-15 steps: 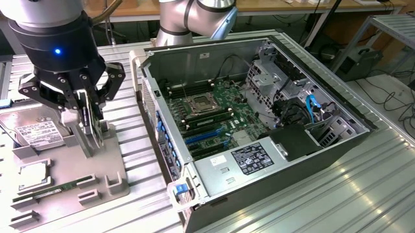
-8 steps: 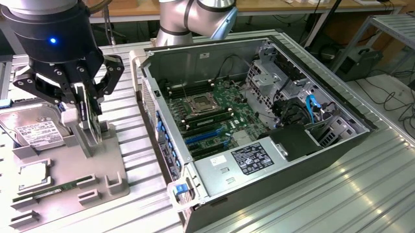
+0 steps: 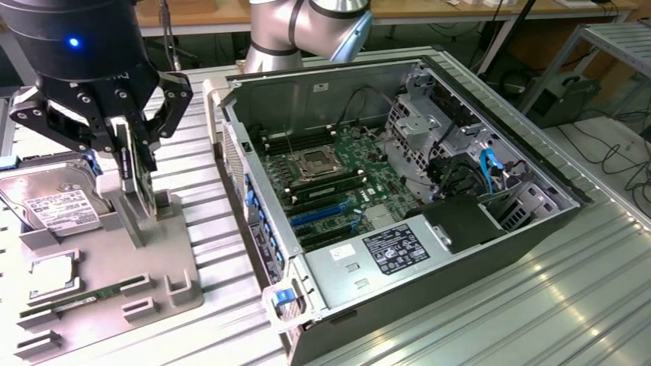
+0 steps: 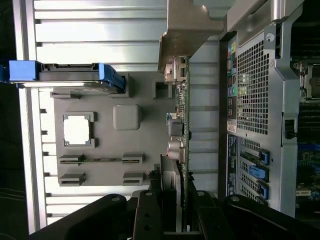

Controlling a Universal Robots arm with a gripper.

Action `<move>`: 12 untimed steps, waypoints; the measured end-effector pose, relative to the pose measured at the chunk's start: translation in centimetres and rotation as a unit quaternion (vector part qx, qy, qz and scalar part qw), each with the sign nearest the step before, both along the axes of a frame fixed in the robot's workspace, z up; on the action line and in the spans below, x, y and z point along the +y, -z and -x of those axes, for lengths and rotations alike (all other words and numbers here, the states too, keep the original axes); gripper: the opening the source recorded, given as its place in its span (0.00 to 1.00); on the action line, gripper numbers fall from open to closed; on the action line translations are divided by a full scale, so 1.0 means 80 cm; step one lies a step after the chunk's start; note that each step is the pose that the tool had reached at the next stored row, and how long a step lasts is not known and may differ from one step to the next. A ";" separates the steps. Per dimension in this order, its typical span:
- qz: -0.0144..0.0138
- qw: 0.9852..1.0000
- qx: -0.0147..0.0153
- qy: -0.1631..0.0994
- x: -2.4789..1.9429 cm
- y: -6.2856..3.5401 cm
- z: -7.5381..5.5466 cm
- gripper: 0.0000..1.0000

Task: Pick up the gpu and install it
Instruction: 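Pick up the gpu and move the gpu toward the slot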

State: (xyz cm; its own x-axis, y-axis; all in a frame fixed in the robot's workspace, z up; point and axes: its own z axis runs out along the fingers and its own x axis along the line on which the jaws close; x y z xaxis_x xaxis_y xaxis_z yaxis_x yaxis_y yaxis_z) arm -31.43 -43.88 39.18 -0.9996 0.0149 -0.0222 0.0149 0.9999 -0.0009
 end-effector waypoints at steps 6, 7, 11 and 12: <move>0.000 1.000 0.000 0.000 0.0000 -0.015 0.000 0.28; 0.000 1.000 0.000 0.000 0.0000 -0.018 0.000 0.28; 0.000 1.000 0.000 0.000 0.0000 -0.031 0.000 0.28; 0.000 1.000 0.000 0.000 0.0000 -0.033 0.000 0.28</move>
